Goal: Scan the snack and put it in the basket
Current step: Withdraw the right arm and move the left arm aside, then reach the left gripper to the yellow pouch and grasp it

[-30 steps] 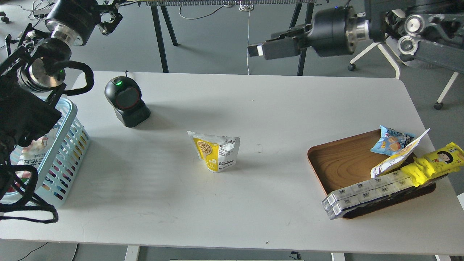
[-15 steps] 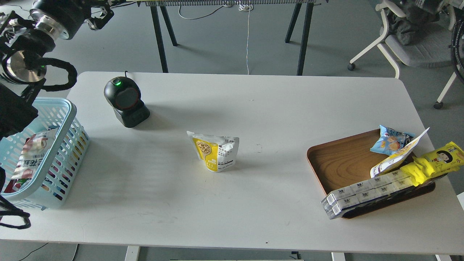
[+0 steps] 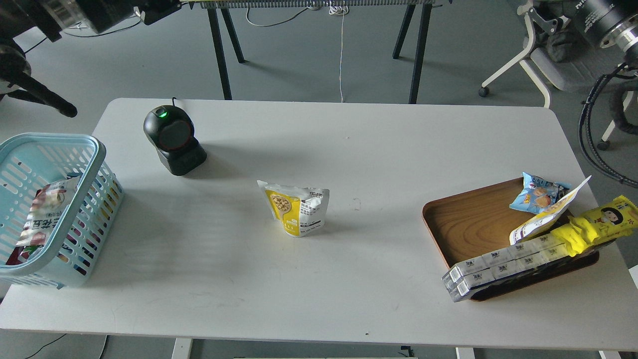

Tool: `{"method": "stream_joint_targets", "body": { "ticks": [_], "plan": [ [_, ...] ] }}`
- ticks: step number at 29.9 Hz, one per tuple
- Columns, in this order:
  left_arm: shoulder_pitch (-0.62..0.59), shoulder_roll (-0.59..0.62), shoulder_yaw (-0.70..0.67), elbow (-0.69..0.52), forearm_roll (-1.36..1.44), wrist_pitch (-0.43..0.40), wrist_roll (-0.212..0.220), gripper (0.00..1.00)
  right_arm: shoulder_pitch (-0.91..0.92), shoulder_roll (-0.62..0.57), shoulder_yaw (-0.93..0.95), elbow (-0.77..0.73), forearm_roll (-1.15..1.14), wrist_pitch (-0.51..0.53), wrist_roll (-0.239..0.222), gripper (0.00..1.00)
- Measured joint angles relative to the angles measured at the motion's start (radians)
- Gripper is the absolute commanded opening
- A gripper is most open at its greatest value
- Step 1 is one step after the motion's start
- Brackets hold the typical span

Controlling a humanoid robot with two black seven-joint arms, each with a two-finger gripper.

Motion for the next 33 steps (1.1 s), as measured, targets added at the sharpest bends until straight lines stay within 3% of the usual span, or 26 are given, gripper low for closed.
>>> {"method": "stream_joint_targets", "body": {
  "ticks": [7,14,21,28,33],
  "plan": [
    [-0.031,0.009,0.001,-0.224,0.441,0.0,-0.003,0.95,-0.124,0.05,0.184,-0.022,0.069,0.008,0.0,0.98],
    [-0.005,0.006,0.026,-0.371,0.833,0.0,-0.006,0.95,-0.228,0.144,0.374,-0.146,0.09,0.009,0.0,0.98],
    [0.003,-0.015,0.054,-0.415,1.094,0.0,-0.098,0.92,-0.247,0.264,0.492,-0.292,0.092,0.014,0.0,0.98],
    [0.001,-0.084,0.211,-0.417,1.456,0.0,-0.115,0.9,-0.247,0.337,0.505,-0.395,0.09,0.075,0.0,0.99],
    [-0.002,-0.148,0.265,-0.408,1.589,0.0,-0.116,0.82,-0.245,0.334,0.506,-0.399,0.091,0.083,-0.016,0.99]
  ]
}}
